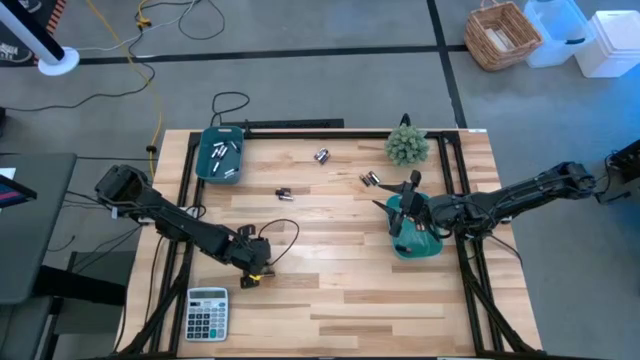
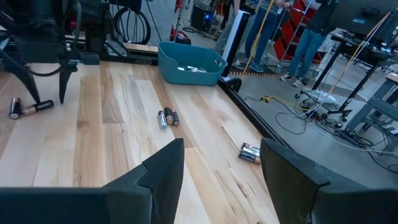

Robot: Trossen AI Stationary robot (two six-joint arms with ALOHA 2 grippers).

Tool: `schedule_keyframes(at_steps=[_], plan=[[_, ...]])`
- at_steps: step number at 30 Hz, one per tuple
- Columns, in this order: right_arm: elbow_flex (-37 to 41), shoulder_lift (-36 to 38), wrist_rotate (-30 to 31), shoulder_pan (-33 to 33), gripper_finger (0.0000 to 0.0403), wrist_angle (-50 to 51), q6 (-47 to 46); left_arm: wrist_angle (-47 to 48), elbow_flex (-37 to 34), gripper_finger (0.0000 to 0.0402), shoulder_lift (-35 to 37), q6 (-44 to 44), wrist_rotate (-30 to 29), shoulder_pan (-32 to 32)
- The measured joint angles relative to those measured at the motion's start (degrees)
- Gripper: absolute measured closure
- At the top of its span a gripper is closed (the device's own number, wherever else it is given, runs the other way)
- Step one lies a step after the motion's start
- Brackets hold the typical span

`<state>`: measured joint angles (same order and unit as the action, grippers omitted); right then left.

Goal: Sort batteries
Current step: Put the black battery into the bin

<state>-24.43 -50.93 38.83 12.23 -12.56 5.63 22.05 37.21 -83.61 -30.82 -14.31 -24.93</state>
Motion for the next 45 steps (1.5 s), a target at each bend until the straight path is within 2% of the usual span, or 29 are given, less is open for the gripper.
schedule_keyframes(at_steps=[8, 11, 15, 20, 26, 32, 36, 38, 41, 45], plan=[[0.00, 0.00, 0.00, 0.00, 0.0180, -0.04, 0.00, -3.06, -0.02, 0.0320, 0.00, 5.27, -0.26, 1.15], [0.00, 0.00, 0.00, -0.01, 0.0180, -0.04, 0.00, -3.31, -0.02, 0.0328, 0.00, 7.93, -0.26, 1.16], [0.00, 0.01, 0.00, 0.00, 0.0180, -0.04, -0.02, -3.06, -0.02, 0.0303, 0.00, 11.40, -0.78, 1.93], [0.00, 0.00, 0.02, 0.00, 0.0180, -0.02, -0.02, -3.32, -0.02, 0.0235, 0.00, 14.60, -1.74, 3.60], [0.00, -0.01, 0.01, 0.00, 0.0180, -0.02, 0.22, -10.98, -0.04, 0.0171, 0.00, 28.21, -0.48, 5.11], [0.00, -0.01, 0.01, 0.00, 0.0180, -0.02, 0.24, -14.13, -0.04, 0.0162, -0.13, 35.17, 4.05, 9.69], [0.00, 0.01, 0.01, 0.00, 0.0180, -0.05, 0.28, -16.03, -0.08, 0.0165, -3.67, 38.71, 7.38, 12.80], [0.00, 0.00, 0.02, 0.00, 0.0180, -0.13, 0.30, -19.93, 0.05, 0.0165, -6.15, 40.37, 9.27, 14.09], [0.00, -0.01, 0.02, 0.00, 0.0180, -0.35, 0.26, -21.50, 1.08, 0.0165, -8.68, 42.25, 9.75, 15.12], [0.00, -0.01, 0.02, -0.02, 0.0180, -0.35, 0.31, -22.46, 2.14, 0.0166, -9.31, 45.90, 11.99, 16.06]])
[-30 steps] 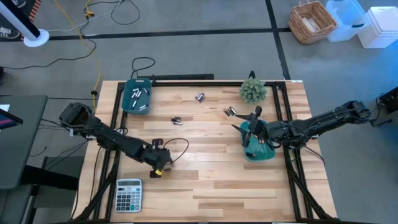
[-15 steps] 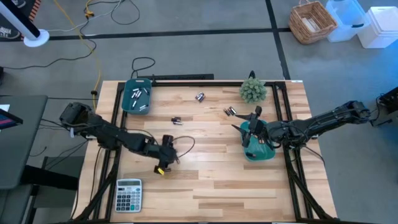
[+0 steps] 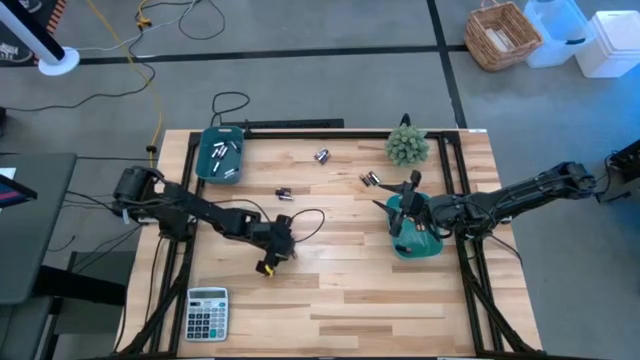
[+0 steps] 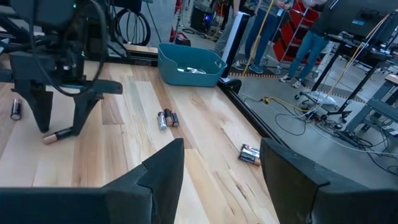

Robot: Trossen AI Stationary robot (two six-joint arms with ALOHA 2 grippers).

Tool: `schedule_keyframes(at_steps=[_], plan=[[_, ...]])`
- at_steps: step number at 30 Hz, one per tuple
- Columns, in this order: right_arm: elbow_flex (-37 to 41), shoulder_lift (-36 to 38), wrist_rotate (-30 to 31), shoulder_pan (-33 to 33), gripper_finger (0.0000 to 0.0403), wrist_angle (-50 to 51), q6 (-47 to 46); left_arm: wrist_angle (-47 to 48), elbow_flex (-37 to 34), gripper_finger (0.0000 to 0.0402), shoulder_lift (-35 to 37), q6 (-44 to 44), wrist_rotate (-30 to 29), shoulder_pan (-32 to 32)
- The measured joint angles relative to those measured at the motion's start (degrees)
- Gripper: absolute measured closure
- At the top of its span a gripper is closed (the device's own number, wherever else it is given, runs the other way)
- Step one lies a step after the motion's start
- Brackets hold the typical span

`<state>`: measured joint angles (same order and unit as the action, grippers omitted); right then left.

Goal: Sort batteries
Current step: Put the black battery into the bin

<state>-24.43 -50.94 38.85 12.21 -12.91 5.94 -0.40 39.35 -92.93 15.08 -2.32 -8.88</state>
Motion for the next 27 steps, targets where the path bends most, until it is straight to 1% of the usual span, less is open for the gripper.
schedule_keyframes(at_steps=[3, 5, 8, 13, 22, 25, 27], plan=[[0.00, 0.00, 0.00, -0.03, 0.0180, 0.00, 0.21, -1.23, 0.00, 0.0166, -0.17, 0.78, 1.57, 0.79], [0.00, 0.00, 0.00, -0.04, 0.0180, 0.00, 0.39, -1.44, 0.08, 0.0168, -1.30, 0.17, 3.74, 1.83], [0.00, 0.00, 0.00, -0.07, 0.0180, -0.01, 0.57, -1.54, 0.54, 0.0182, -3.69, -1.09, 7.10, 2.95], [0.00, 0.00, 0.00, -0.09, 0.0180, 0.00, 0.48, -1.16, 2.42, 0.0232, -5.85, -3.45, 7.30, 3.46], [0.00, 0.00, -0.01, -0.09, 0.0180, 0.00, 0.45, -1.04, 3.10, 0.0335, -6.27, -4.69, 6.04, 3.82], [0.00, 0.00, 0.00, -0.09, 0.0180, -0.01, 0.54, -0.79, 3.08, 0.0356, -6.27, -4.65, 5.93, 3.82], [0.00, 0.00, -0.01, -0.09, 0.0180, -0.01, 0.54, -0.70, 3.08, 0.0356, -6.27, -4.65, 5.93, 3.82]])
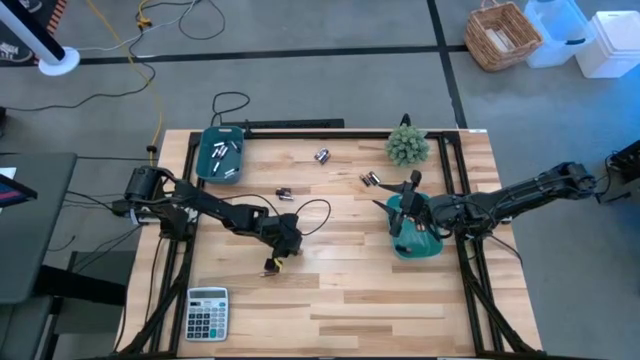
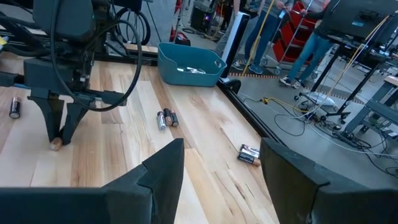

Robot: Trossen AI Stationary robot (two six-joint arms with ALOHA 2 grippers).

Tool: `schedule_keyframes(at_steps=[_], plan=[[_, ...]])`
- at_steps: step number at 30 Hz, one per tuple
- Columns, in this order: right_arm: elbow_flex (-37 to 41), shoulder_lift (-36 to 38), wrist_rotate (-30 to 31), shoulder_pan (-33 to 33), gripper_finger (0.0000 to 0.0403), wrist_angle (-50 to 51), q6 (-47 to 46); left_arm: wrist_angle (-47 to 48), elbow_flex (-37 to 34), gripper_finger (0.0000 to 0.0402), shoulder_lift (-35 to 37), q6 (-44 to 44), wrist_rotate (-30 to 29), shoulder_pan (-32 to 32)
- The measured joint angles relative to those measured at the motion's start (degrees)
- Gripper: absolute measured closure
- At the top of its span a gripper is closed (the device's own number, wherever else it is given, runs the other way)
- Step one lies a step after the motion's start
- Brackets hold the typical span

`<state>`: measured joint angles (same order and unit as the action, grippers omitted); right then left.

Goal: Sort batteries
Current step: Put the black battery into the bin

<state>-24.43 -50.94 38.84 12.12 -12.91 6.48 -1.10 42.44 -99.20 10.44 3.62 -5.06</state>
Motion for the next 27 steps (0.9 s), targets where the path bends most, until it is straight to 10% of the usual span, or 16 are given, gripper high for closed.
schedule_keyframes(at_steps=[27], plan=[[-0.72, 0.26, 0.04, 1.26, 0.0180, -5.06, 5.91, -7.57, 11.50, 0.0356, -0.37, 2.47, -1.37, 0.62]])
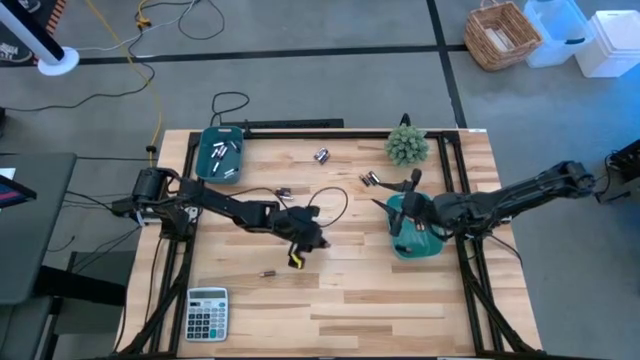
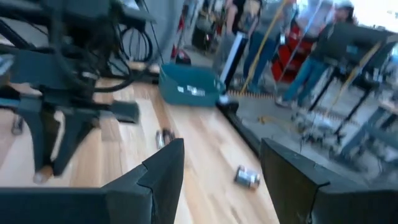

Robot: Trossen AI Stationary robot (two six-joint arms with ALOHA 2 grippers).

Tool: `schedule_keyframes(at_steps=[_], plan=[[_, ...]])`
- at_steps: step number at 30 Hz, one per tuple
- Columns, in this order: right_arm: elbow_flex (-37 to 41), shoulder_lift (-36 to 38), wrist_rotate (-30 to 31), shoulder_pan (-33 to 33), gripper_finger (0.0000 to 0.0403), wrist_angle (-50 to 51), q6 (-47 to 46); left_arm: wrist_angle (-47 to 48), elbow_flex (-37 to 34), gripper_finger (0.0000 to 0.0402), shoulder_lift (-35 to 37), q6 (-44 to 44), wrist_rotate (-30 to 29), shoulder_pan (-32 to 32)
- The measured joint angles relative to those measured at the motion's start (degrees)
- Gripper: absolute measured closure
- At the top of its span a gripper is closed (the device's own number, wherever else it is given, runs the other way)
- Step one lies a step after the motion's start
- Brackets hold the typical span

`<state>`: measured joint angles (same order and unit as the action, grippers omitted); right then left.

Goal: Sort batteries
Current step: Put the black battery into the bin

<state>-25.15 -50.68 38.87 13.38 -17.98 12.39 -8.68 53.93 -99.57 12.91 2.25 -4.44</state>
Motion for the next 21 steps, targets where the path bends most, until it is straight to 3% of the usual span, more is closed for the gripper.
schedule_keyframes(at_steps=[10, 16, 21], plan=[[-6.06, 3.83, 0.00, 6.03, 0.0180, -1.16, 10.10, -22.15, 0.24, 0.0356, 0.00, -3.18, -2.48, 4.08], [-9.86, 8.00, 0.10, 8.93, 0.0180, -1.92, 13.77, -28.78, 1.49, 0.0357, -1.91, -6.22, -2.91, 6.83], [-12.14, 10.32, 0.09, 12.16, 0.0180, -1.67, 17.72, -28.33, 8.90, 0.0357, -8.51, -6.22, -2.57, 7.44]])
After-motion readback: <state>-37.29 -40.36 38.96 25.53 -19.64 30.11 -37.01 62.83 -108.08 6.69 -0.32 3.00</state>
